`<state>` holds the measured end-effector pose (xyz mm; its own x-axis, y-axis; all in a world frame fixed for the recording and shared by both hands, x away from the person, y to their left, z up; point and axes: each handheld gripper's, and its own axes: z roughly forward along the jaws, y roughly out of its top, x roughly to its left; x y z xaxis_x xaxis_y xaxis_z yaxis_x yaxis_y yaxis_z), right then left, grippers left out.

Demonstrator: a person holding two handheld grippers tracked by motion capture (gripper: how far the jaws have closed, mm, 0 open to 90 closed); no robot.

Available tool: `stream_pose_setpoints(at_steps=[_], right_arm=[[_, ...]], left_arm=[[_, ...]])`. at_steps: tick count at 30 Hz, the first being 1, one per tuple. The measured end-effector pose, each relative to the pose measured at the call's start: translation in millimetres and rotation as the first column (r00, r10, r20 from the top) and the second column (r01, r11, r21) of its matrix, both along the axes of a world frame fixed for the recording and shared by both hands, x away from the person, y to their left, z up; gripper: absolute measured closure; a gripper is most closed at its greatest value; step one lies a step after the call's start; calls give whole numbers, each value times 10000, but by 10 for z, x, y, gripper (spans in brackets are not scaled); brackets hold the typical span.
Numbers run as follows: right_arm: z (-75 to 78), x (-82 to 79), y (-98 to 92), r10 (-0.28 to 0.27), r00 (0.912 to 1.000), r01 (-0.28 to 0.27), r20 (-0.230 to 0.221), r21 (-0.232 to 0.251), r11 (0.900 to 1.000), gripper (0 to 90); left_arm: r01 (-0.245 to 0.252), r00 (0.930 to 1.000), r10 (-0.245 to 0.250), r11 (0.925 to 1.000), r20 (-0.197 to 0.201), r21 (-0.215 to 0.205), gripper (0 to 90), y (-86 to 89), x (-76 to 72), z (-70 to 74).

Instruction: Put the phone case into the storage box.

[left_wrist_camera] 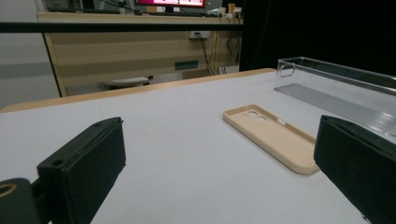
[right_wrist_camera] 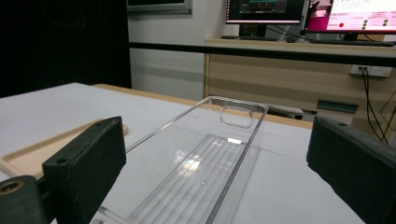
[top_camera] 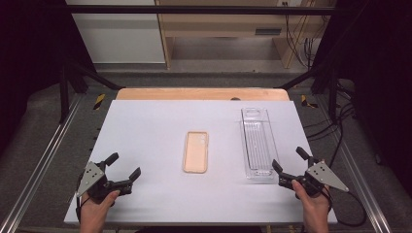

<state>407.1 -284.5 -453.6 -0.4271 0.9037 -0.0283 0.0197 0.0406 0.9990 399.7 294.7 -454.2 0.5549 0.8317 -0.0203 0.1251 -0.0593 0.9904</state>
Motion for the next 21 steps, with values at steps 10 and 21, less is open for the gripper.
stream_pose_setpoints(at_steps=[10,21], right_arm=[[-21,1,12,-323,9994,321,-121,-196,9993,36],[14,-31,-33,-446,9990,444,89,250,9987,22]], left_arm=[[309,9964,-281,9989,-801,340,34,-378,87,113],[1005,9881,-882,9904,-1257,954,55,-840,331,303]])
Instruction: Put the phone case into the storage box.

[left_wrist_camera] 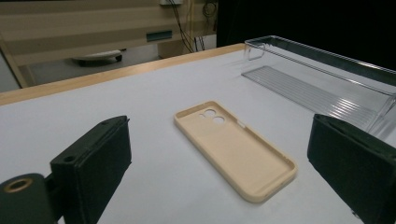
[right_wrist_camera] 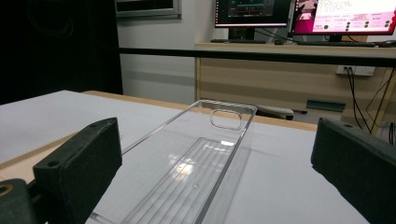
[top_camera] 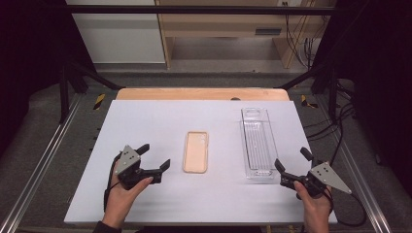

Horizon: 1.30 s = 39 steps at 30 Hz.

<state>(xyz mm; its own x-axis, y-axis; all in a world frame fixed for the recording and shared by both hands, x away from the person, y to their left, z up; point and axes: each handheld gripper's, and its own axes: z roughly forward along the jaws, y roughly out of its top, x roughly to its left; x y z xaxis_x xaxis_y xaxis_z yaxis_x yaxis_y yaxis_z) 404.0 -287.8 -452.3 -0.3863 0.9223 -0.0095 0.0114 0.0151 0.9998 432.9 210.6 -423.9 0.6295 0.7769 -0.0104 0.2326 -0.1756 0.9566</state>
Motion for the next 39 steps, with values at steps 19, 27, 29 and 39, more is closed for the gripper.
stream_pose_setpoints(at_steps=[19,27,29,39], right_arm=[[-2,-23,-20,-399,9992,399,-63,43,9992,22],[-6,-20,-7,-288,9995,288,-114,55,9996,22],[-2,-29,-19,-313,9995,314,-103,83,9995,22],[0,-29,-31,-319,9995,320,-83,189,9993,26]], left_arm=[[1184,9867,-1009,9834,-1277,1375,56,-724,229,-183],[1344,9728,-1024,9801,-2076,1464,140,-812,362,-267],[1349,9716,-1027,9806,-2132,1424,196,-819,373,-267],[1425,9438,-935,9805,-3169,1352,736,-871,425,-315]])
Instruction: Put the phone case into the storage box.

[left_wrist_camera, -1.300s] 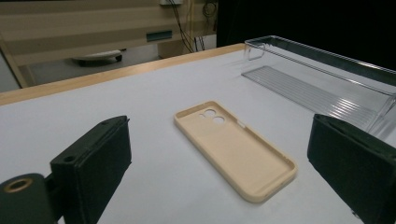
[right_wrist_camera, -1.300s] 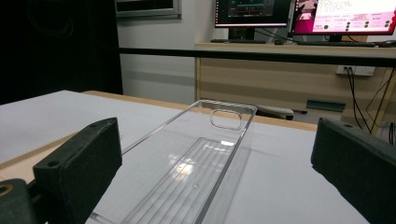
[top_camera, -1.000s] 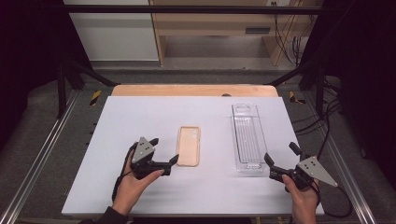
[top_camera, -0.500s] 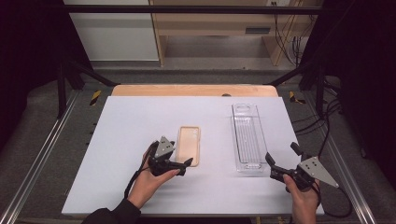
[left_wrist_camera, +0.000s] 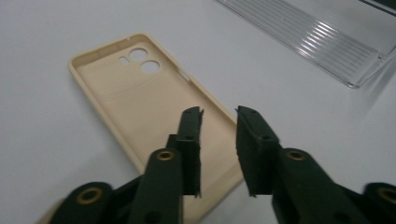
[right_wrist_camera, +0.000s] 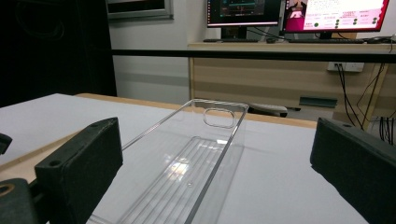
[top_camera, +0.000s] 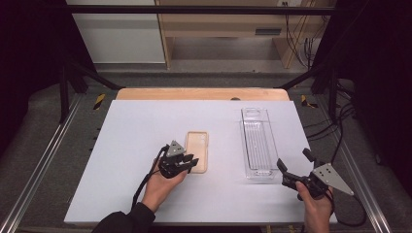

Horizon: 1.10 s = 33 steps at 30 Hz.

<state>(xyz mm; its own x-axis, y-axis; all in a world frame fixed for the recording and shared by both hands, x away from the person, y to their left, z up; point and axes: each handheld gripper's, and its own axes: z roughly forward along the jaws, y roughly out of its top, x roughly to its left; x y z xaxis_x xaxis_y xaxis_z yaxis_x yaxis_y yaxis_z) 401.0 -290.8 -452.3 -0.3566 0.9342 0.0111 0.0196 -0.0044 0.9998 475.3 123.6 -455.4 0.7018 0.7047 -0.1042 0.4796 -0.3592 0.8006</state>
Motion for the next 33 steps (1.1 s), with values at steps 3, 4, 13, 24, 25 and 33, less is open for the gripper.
stream_pose_setpoints(at_steps=[3,4,13,24,25,33], right_arm=[[1,3,4,3,10000,-3,3,15,10000,27],[0,4,4,3,10000,-3,0,11,10000,27],[-2,-2,-5,-21,10000,21,13,-32,10000,31],[1,-1,-4,7,10000,-7,17,-73,10000,31],[1,-1,-4,7,10000,-7,17,-73,10000,31],[3,-9,-12,28,10000,-28,0,-64,10000,31]], left_arm=[[15,9998,-13,9999,-210,102,855,-4,-4,1],[15,9998,-13,9999,-210,102,879,-4,-4,1],[-229,9972,313,9922,-672,1221,900,-64,-9,-74],[-176,9895,413,9855,-1383,1687,900,19,26,-96],[-176,9895,413,9855,-1383,1687,900,19,26,-96],[309,9793,70,9825,-2024,1837,900,313,-100,-35]])
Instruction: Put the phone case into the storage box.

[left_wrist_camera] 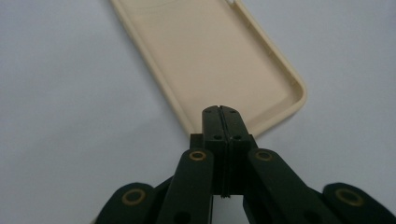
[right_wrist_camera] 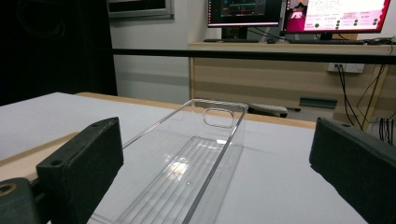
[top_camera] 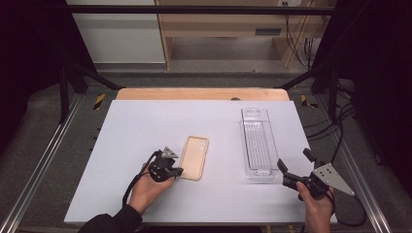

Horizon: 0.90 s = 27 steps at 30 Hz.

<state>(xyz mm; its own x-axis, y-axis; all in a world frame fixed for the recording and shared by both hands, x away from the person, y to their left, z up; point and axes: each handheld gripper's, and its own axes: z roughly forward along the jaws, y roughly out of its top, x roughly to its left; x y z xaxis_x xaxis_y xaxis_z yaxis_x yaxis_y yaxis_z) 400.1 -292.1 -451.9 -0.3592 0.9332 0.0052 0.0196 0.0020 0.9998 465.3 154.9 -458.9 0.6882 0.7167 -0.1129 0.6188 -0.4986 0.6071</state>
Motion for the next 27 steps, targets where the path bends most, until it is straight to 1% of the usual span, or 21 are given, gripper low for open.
stream_pose_setpoints(at_steps=[3,5,6,9,10,11,13,16,18,19,20,22,23,24,25,27], right_arm=[[-2,1,10,35,10000,-35,-29,-54,10000,31],[-1,2,12,37,10000,-37,-13,-67,10000,31],[-1,2,12,37,10000,-37,-13,-67,10000,31],[-1,4,17,36,10000,-36,-14,-82,10000,31],[-1,4,17,36,10000,-36,-14,-82,10000,31],[-1,2,19,60,10000,-60,-14,-103,9999,31],[-1,2,27,101,9999,-101,11,-126,9999,31],[4,-8,31,102,9999,-102,1,-128,9999,31],[3,-4,35,109,9999,-109,11,-168,9998,31],[1,-2,40,130,9999,-130,-9,-155,9998,31],[1,1,46,147,9999,-147,4,-148,9998,32],[1,2,52,173,9999,-173,-4,-190,9997,32],[1,3,56,174,9998,-175,-11,-190,9997,32],[2,4,57,186,9998,-186,-18,-206,9996,32],[0,7,63,183,9998,-183,-19,-189,9997,32],[-2,7,66,214,9998,-215,-28,-237,9995,32]], left_arm=[[273,9996,-272,9996,-48,111,900,75,-63,8],[398,9991,-396,9991,-120,144,900,132,-106,13],[398,9991,-396,9991,-120,144,900,132,-106,13],[653,9978,-647,9974,-172,317,900,256,-185,24],[653,9978,-647,9974,-172,317,900,256,-185,24],[752,9970,-744,9962,-196,436,900,303,-204,32],[819,9965,-810,9953,-193,508,900,360,-222,35],[927,9953,-910,9943,-337,519,900,497,-248,41],[1032,9943,-1009,9922,-353,703,900,564,-258,52],[1032,9943,-1009,9922,-353,703,900,564,-258,52],[1263,9917,-1235,9877,-359,923,900,631,-280,61],[1215,9920,-1180,9887,-438,875,900,708,-295,62],[1249,9916,-1211,9875,-446,961,900,733,-307,67],[1249,9916,-1211,9875,-446,961,900,733,-307,67],[1453,9890,-1403,9804,-462,1332,900,767,-341,80],[1569,9874,-1515,9747,-454,1593,900,802,-372,75]])
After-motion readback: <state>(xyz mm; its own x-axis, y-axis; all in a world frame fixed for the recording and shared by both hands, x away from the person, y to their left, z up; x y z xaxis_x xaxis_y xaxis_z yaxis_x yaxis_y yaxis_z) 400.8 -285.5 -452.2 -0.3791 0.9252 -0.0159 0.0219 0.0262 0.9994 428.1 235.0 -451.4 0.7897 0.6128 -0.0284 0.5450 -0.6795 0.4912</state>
